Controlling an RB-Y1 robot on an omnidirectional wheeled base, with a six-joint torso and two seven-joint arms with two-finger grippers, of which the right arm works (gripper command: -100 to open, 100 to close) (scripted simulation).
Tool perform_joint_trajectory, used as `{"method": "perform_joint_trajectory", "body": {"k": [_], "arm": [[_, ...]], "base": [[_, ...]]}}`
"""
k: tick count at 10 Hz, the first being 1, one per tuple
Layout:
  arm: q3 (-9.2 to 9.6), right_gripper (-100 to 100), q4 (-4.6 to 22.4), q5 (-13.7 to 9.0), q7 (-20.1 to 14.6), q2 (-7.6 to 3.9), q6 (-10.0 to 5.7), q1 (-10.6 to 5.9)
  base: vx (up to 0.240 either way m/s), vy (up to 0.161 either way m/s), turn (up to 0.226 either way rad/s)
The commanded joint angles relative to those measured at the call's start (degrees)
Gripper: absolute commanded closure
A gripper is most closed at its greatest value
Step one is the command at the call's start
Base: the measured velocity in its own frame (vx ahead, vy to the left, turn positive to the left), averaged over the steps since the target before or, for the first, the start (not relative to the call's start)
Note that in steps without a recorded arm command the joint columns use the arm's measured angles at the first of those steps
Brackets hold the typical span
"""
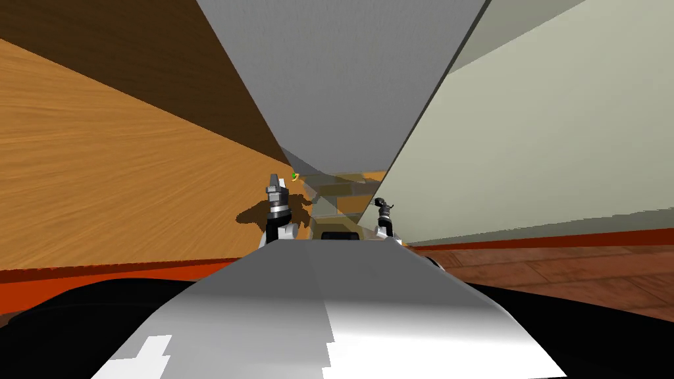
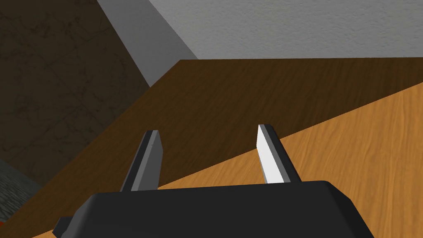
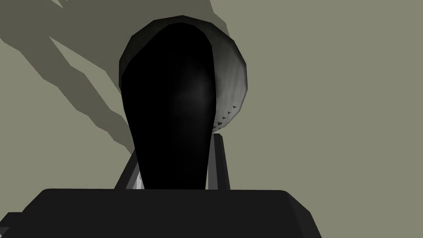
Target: Push the door open
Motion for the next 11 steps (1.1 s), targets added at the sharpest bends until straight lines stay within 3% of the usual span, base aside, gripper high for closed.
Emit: {"method": "perform_joint_trajectory", "body": {"k": [1, 4, 5, 11], "arm": [[-1.14, 100, -1.36, -0.49, 0.58, -0.26, 0.47, 0.52], [-2.72, 100, -0.91, -1.23, 1.19, -0.3, 0.37, 0.49], [-2.36, 100, -0.69, -1.08, 0.95, -0.33, 0.42, 0.59], [-5.42, 100, -0.13, -3.19, 2.07, -0.98, 0.03, 0.96]], "base": [[0.161, 0.052, -0.042], [0.191, 0.052, -0.058], [0.075, 0.012, -0.028], [0.176, -0.014, -0.031]]}}
